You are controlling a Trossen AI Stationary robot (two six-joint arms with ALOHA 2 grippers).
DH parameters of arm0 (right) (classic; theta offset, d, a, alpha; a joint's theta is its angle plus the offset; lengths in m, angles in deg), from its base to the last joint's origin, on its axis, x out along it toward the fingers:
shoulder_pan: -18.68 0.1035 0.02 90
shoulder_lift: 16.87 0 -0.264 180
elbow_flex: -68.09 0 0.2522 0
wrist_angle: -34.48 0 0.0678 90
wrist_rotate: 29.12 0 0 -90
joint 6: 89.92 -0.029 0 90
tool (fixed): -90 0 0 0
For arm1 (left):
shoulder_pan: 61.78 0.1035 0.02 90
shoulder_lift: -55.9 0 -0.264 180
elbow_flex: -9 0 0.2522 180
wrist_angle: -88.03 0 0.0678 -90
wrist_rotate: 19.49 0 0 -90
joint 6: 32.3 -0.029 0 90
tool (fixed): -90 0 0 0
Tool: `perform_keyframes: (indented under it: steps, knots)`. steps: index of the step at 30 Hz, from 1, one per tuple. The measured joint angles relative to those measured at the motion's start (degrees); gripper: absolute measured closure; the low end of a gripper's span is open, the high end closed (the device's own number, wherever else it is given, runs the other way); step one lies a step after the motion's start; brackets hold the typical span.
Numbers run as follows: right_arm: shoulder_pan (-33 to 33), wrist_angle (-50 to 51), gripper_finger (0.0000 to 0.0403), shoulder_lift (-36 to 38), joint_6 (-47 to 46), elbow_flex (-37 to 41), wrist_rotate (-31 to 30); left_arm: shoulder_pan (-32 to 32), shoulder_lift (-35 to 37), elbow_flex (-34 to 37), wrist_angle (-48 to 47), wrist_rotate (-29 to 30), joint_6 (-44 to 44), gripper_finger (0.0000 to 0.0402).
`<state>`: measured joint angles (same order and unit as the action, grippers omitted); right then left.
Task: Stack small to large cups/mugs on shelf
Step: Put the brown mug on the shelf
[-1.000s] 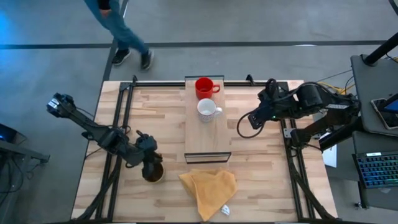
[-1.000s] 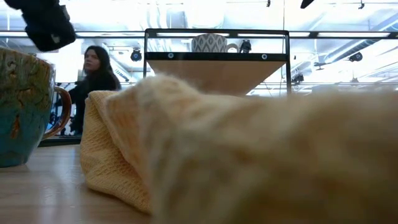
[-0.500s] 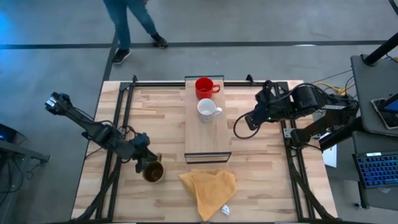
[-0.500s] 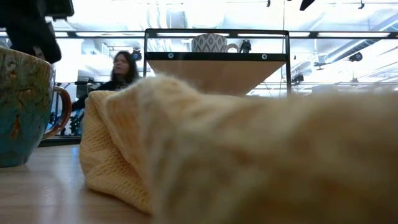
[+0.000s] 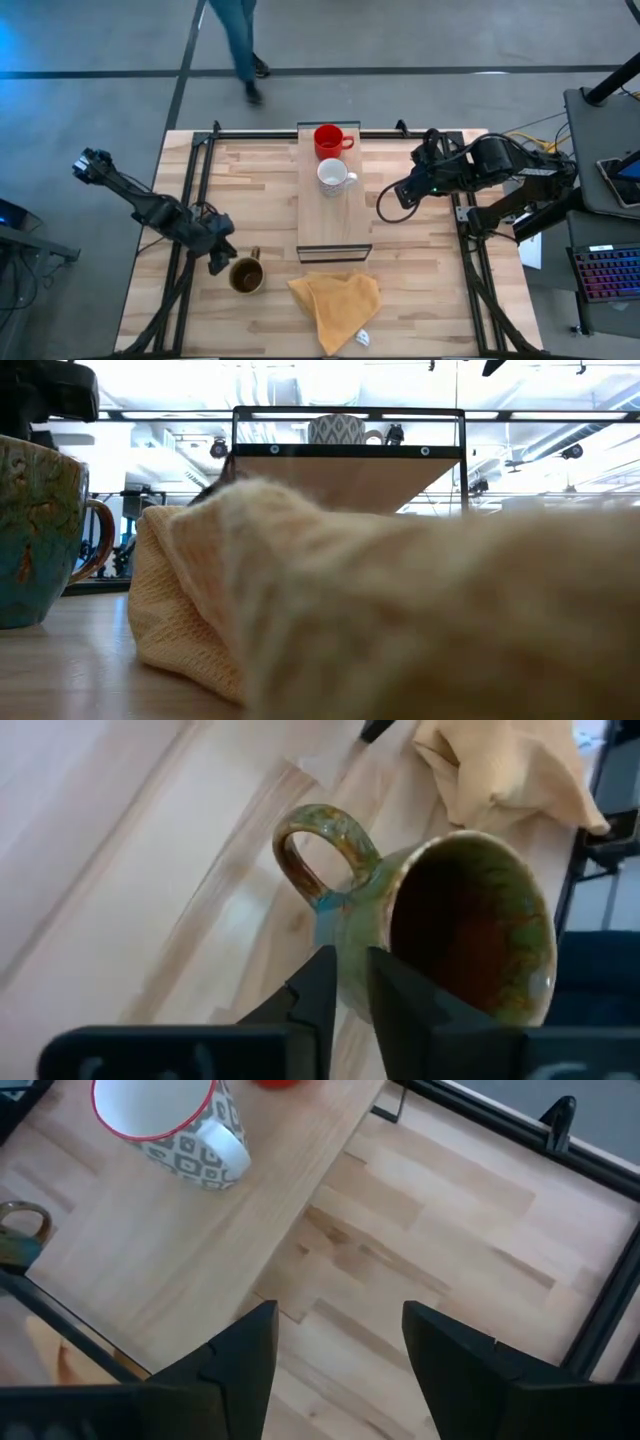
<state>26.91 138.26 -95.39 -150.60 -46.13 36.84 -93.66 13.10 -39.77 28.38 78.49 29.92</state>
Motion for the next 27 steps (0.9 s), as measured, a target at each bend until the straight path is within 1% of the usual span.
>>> perform_keyframes:
  steps: [6, 8, 11, 14, 18, 22, 27]
  knots:
    - [0.0, 0.0, 0.0195, 0.0, 1.9, 0.0, 0.0, 0.0, -6.2, -1.1, -0.2, -1.3, 4.9, 0.0308]
    - [-0.2, 0.0, 0.0195, 0.0, 2.6, 0.0, 0.0, 0.0, -8.4, -1.3, -0.3, -2.0, 5.1, 0.0294]
    - [-0.4, 0.0, 0.0195, 0.0, 3.3, 0.0, 0.0, 0.0, -10.7, -2.6, -0.2, -2.7, 6.1, 0.0281]
    - [-0.8, 0.0, 0.0195, 0.0, 4.2, 0.0, 0.0, 0.0, -11.7, -3.7, -0.1, -2.9, 6.1, 0.0277]
    - [-1.5, 0.0, 0.0195, 0.0, 5.6, 0.0, 0.0, 0.0, -10.7, -3.9, -1.6, -2.3, 6.5, 0.0276]
    - [-2.0, 0.0, 0.0195, 0.0, 6.7, 0.0, 0.0, 0.0, -7.9, -3.9, -4.6, -2.0, 8.4, 0.0276]
    - [-2.4, 0.0, 0.0195, 0.0, 7.2, 0.0, 0.0, 0.0, -3.2, -3.9, -3.6, -1.7, 11.0, 0.0276]
